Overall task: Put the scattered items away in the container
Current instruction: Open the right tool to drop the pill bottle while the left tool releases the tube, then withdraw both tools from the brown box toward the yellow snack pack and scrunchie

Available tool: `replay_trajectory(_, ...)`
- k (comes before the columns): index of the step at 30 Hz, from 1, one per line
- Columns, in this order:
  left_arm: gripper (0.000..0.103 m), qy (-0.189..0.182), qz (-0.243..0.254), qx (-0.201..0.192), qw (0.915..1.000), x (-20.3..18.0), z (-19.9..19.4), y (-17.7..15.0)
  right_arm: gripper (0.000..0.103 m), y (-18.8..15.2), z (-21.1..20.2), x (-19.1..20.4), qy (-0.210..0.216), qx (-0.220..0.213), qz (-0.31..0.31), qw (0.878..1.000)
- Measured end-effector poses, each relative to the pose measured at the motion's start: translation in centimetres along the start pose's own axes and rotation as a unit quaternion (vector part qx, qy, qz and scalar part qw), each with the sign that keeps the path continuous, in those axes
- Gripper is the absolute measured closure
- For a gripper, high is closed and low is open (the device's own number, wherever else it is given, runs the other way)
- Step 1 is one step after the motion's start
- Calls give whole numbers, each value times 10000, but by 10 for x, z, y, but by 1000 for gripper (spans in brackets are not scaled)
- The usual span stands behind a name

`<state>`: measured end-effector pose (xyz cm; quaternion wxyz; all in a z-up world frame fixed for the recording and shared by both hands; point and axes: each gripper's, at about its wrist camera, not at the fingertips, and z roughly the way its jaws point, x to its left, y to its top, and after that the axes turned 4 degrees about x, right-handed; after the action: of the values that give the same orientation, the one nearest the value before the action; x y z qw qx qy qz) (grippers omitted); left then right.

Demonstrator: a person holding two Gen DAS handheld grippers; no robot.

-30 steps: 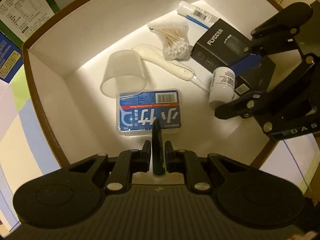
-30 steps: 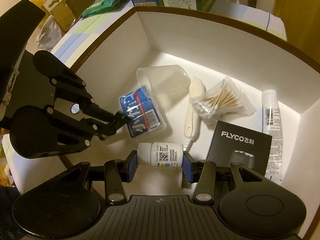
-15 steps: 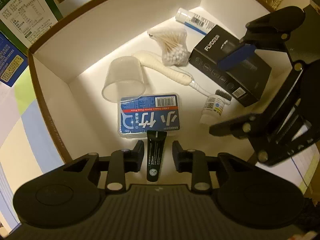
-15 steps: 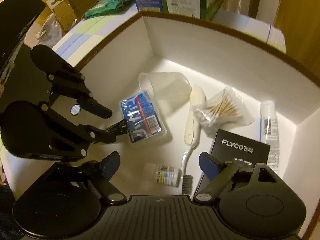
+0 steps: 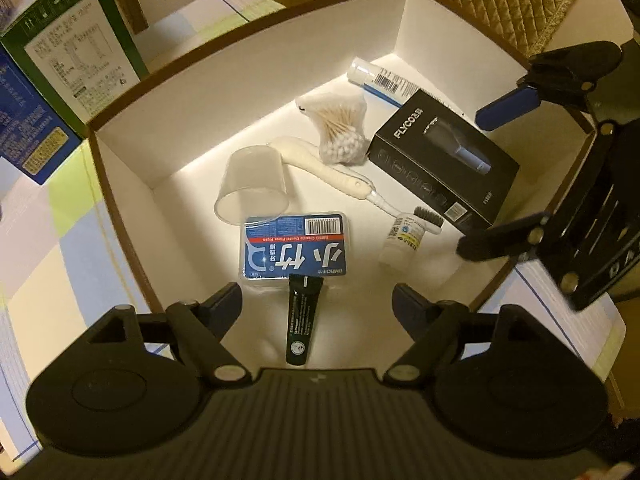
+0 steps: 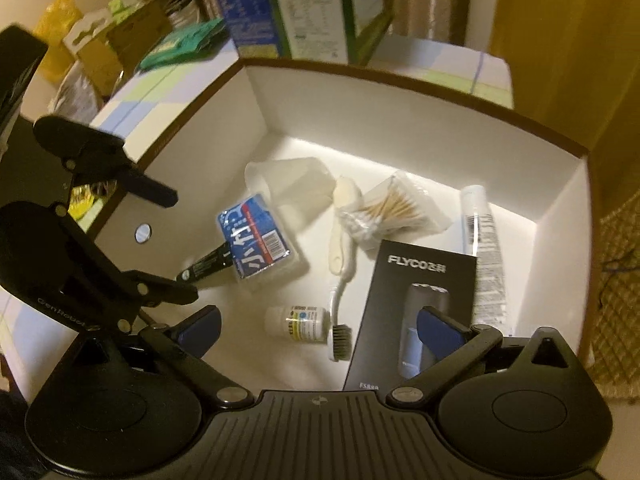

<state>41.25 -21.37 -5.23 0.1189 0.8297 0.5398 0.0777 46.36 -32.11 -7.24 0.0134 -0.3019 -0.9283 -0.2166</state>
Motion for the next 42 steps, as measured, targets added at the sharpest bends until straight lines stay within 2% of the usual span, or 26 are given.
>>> replay_trajectory(8, 16, 29, -317, -241, 9992, 3, -26, -12, 2, -13, -22, -3, -191, -305, 428, 9984)
replay_trajectory(14, 16, 204, -392, -363, 9984, 3, -42, -24, 2, -22, -34, 0, -226, -440, 606, 9969)
replay_trajectory(20, 16, 202, -456, -537, 9973, 3, -59, -36, 2, -31, -44, 10, -279, -545, 679, 9958)
replay_trajectory(29, 16, 149, -459, -859, 9951, -3, -88, -60, 2, -42, -60, 39, -291, -750, 664, 9945)
replay_trajectory(42, 15, 125, -403, -1201, 9919, -10, -120, -113, 2, -59, -69, 93, -213, -938, 521, 9940)
